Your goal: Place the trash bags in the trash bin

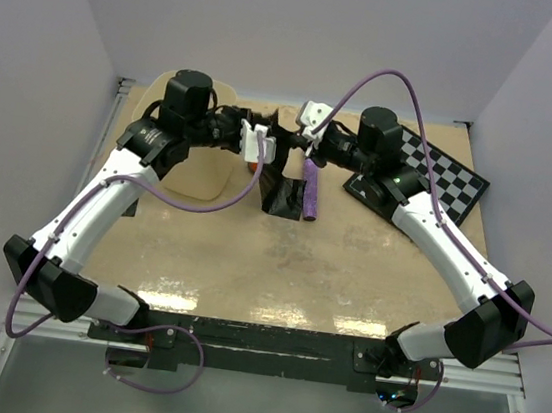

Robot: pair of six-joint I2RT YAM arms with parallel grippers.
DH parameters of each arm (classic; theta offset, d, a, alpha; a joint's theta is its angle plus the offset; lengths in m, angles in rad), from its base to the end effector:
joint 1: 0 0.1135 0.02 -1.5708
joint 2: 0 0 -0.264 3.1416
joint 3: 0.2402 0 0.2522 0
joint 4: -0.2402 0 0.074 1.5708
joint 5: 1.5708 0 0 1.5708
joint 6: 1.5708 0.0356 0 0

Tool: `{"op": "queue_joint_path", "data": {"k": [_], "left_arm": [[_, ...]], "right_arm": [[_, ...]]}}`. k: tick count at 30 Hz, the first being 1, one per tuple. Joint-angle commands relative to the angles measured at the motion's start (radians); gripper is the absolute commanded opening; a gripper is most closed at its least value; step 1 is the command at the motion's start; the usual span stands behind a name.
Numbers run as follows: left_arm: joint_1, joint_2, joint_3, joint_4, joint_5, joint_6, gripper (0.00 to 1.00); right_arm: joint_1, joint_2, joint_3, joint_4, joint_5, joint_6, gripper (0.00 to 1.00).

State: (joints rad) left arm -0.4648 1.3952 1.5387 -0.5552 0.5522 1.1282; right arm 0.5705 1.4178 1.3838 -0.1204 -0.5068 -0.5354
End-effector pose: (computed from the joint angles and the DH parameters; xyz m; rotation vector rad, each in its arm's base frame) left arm 0.2628 -0.1527 0.4261 1.5943 1.0696 -0.1033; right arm 0.2688 0.1930 0.4099 -1.2040 1.2387 0.4620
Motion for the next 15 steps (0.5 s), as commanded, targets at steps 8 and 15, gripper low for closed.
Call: {"op": "queue_joint_path", "data": {"k": [8,15], "left_arm": [[0.054,0.076,0.346,-0.254,0.130,-0.217,0.72],[0.057,0.185,0.500,-0.478,0.244,-0.076,0.69]], "right_arm": [[0.002,-0.043,0.061,-0.083,-0.015,-0.219,0.00],[0.029,-0.040,0.095,-0.148,0.010,-0.365,0.00]]}}
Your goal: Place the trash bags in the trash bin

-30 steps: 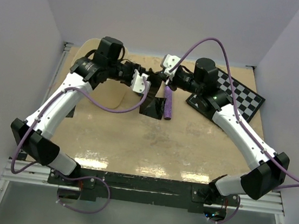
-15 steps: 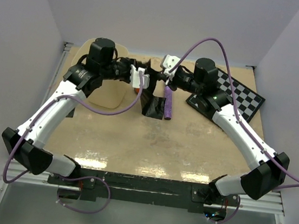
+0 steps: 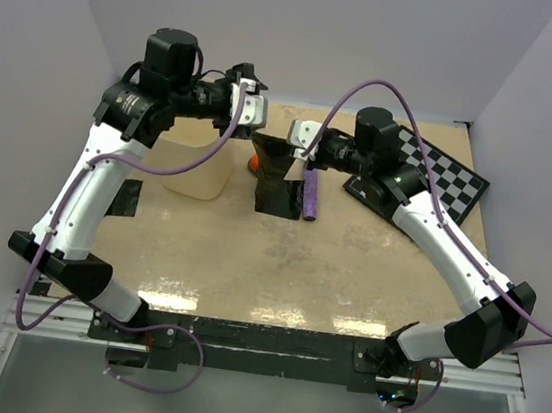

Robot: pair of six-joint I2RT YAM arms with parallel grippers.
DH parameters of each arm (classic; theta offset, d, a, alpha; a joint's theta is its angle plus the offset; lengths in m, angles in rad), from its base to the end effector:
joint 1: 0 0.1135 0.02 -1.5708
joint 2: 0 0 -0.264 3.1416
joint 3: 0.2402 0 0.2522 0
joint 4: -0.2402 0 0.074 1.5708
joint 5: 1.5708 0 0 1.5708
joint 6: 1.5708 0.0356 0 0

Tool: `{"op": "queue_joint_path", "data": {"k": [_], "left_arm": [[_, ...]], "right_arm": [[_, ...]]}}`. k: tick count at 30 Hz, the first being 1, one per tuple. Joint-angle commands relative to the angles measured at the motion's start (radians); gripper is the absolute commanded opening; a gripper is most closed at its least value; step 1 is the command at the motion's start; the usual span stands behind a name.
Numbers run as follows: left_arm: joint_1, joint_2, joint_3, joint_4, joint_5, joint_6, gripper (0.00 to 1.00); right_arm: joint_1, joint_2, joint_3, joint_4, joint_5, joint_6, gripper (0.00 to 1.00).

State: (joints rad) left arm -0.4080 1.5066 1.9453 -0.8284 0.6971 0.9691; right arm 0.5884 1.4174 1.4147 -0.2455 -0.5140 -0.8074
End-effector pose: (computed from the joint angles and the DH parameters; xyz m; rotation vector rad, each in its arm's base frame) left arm 0.2599 -0.1373 0.4968 1.5019 1.1259 -0.2983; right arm 0.2619 0.1958 0.4079 -1.4072 1.1176 0.3102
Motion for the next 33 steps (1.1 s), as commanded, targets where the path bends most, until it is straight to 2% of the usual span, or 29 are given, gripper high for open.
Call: {"op": "queue_joint_path", "data": {"k": [1,5,10,13,14,16,17,19,21,24,26,28,31,33], "left_arm": [[0.000,0.096,0.130,-0.260,0.107,0.101,0.68],[-0.005,0.144,0.207,-0.394,0.130,0.118,0.66],[-0.009,0.081,0.043,-0.272,0.096,0.117,0.61],[-0.009,0.049,-0.028,-0.180,0.062,0.096,0.44],[-0.011,0.041,-0.049,-0.125,0.049,0.077,0.31],[-0.012,0.037,-0.072,-0.060,0.041,0.042,0.19],[-0.015,0.029,-0.103,-0.010,0.036,0.017,0.11],[-0.029,-0.002,-0.178,0.136,0.016,-0.009,0.02],[-0.057,-0.058,-0.294,0.269,-0.019,0.058,0.00],[-0.104,-0.143,-0.458,0.475,-0.061,0.189,0.00],[-0.127,-0.192,-0.520,0.578,-0.061,0.255,0.00],[-0.147,-0.221,-0.560,0.646,-0.050,0.307,0.00],[-0.155,-0.215,-0.585,0.692,-0.079,0.393,0.00],[-0.155,-0.189,-0.588,0.701,-0.140,0.436,0.00]], "right_arm": [[0.010,-0.035,0.072,-0.020,0.026,-0.088,0.00],[0.010,-0.037,0.075,0.017,0.061,-0.035,0.00],[0.011,-0.038,0.073,0.032,0.051,-0.001,0.00],[0.010,-0.041,0.070,0.026,0.054,-0.004,0.00],[0.011,-0.041,0.066,0.022,0.057,-0.006,0.00],[0.010,-0.046,0.058,0.026,0.043,0.013,0.00],[0.010,-0.048,0.055,0.029,0.011,0.037,0.00],[0.011,-0.044,0.056,0.012,-0.078,0.069,0.00],[0.010,-0.028,0.073,0.002,-0.177,0.137,0.00],[0.001,0.032,0.128,0.009,-0.233,0.299,0.00],[-0.013,0.084,0.174,0.031,-0.224,0.432,0.00],[-0.016,0.109,0.191,0.092,-0.150,0.540,0.00],[-0.015,0.141,0.265,0.007,-0.242,0.493,0.00],[-0.016,0.150,0.325,-0.058,-0.373,0.478,0.00]]}}
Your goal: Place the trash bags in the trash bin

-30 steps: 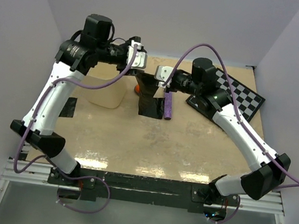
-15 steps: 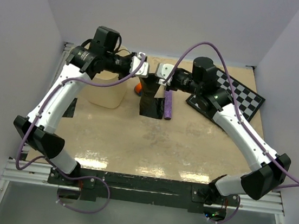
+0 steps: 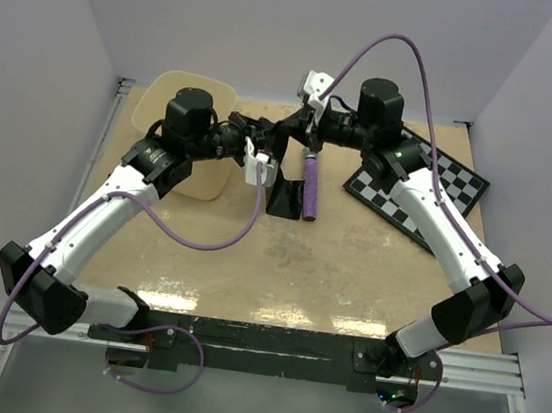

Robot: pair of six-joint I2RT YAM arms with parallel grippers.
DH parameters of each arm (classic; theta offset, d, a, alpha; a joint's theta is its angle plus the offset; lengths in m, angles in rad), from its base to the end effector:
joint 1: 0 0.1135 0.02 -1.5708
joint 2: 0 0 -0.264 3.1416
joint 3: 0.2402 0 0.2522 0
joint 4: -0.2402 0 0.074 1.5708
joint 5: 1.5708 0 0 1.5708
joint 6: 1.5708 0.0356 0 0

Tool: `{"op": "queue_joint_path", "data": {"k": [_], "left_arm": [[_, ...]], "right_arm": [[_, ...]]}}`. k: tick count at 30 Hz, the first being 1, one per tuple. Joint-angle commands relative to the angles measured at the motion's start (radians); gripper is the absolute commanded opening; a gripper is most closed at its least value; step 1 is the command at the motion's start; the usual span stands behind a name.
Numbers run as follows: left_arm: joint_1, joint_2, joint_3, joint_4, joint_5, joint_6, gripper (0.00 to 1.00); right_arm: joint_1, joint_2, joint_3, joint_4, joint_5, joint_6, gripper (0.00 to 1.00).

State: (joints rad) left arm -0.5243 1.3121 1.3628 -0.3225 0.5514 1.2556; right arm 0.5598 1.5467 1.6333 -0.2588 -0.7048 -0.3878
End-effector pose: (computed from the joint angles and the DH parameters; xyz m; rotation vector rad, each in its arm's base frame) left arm 0.2457 -0.1636 0.4130 1.6068 0.8146 0.0129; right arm 0.2861 0.2065 0.4411 -1.2285 1.2574 0.7367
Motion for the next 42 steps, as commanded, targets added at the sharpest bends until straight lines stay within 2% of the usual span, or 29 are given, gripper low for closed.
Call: {"op": "queue_joint_path", "data": {"k": [1,3,5,8,10,14,18,25,30,31,33,35,38,42], "left_arm": [[-0.039,0.018,-0.008,0.191,-0.020,0.163,0.00],[-0.039,0.021,-0.011,0.154,-0.028,0.198,0.00],[-0.039,-0.016,-0.049,0.215,0.013,0.176,0.00],[-0.049,-0.066,-0.114,0.376,0.025,0.163,0.00],[-0.049,-0.053,-0.105,0.422,-0.001,0.168,0.00],[-0.049,0.002,-0.071,0.424,-0.060,0.176,0.00],[-0.051,0.021,-0.077,0.377,-0.059,0.186,0.00],[-0.054,-0.054,-0.090,0.264,-0.015,0.252,0.00],[-0.054,-0.037,-0.074,0.287,-0.040,0.268,0.00],[-0.052,-0.025,-0.074,0.298,-0.059,0.268,0.00],[-0.051,0.002,-0.071,0.298,-0.100,0.269,0.00],[-0.051,0.022,-0.085,0.284,-0.128,0.277,0.00],[-0.051,0.018,-0.134,0.243,-0.142,0.309,0.00],[-0.052,-0.072,-0.217,0.402,-0.097,0.278,0.00]], "right_arm": [[0.005,0.016,0.124,-0.056,-0.246,0.047,0.00],[-0.014,-0.008,0.119,0.013,-0.260,0.079,0.00],[-0.017,-0.014,0.091,0.059,-0.124,0.102,0.00],[-0.015,0.009,0.045,0.001,0.029,0.032,0.00],[-0.008,0.003,0.014,-0.026,0.021,-0.020,0.00],[0.038,-0.007,0.049,-0.089,-0.007,-0.086,0.00],[0.029,-0.019,0.100,-0.064,-0.096,-0.042,0.00],[-0.008,-0.011,0.020,0.038,0.217,-0.002,0.00],[0.000,-0.008,0.019,0.003,0.173,-0.014,0.00],[0.009,-0.010,0.034,-0.029,0.124,-0.043,0.00],[0.015,-0.026,0.078,-0.111,-0.077,-0.139,0.00],[0.014,-0.052,0.094,-0.085,-0.166,-0.108,0.00],[-0.021,-0.060,0.111,-0.007,-0.168,-0.010,0.00],[-0.031,-0.036,0.061,-0.054,-0.003,-0.097,0.00]]}}
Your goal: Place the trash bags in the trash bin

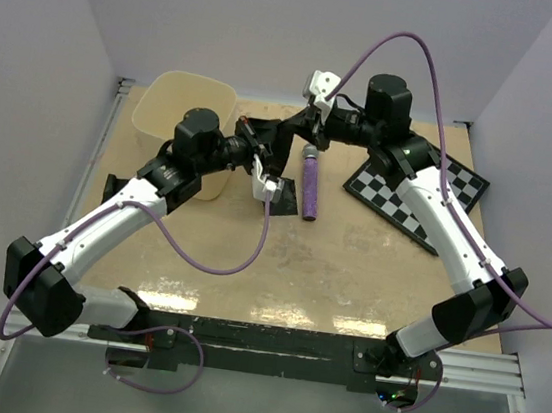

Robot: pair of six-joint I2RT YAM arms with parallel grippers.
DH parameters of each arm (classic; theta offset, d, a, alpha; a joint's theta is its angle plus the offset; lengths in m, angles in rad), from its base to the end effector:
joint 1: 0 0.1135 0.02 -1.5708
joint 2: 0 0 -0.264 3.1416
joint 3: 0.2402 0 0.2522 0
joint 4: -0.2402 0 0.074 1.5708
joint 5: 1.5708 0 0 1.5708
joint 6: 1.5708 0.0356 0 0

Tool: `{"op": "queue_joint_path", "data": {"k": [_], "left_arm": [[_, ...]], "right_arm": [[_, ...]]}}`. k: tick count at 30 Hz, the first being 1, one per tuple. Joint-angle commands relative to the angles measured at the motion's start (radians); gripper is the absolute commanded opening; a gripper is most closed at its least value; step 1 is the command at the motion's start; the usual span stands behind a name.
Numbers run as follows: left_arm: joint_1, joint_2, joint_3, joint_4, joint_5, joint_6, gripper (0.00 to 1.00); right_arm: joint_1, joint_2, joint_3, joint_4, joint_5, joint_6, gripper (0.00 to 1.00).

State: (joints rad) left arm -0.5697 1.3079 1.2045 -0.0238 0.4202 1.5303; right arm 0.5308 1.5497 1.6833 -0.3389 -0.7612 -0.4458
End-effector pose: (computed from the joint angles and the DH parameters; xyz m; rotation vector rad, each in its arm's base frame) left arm 0.2506 -0.1778 0.3893 1.6054 0.5593 0.3636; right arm 0.2867 0.1968 0.4492 -1.2774 1.2335 0.7334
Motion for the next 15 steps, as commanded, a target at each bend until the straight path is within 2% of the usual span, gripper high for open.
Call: {"op": "queue_joint_path", "data": {"k": [1,4,7,9,11,15], "left_arm": [[-0.007,-0.079,-0.059,0.132,0.041,-0.011,0.00],[-0.006,-0.090,-0.042,0.243,0.057,-0.047,0.00],[-0.006,-0.059,-0.010,0.234,0.034,-0.059,0.00],[-0.006,-0.038,-0.017,0.226,-0.003,-0.046,0.00],[-0.006,-0.030,-0.022,0.161,-0.014,-0.033,0.00],[-0.006,-0.048,-0.036,-0.026,0.002,0.002,0.00]], "right_arm": [[-0.002,-0.036,-0.022,0.029,0.107,-0.039,0.00],[0.001,-0.016,-0.063,-0.017,0.117,-0.077,0.00],[0.040,-0.022,-0.041,-0.032,0.060,-0.083,0.00],[0.052,-0.014,0.021,-0.071,-0.031,-0.100,0.00],[0.052,-0.022,0.058,-0.013,-0.061,-0.009,0.00],[0.003,-0.007,0.084,0.067,0.060,0.039,0.00]]}}
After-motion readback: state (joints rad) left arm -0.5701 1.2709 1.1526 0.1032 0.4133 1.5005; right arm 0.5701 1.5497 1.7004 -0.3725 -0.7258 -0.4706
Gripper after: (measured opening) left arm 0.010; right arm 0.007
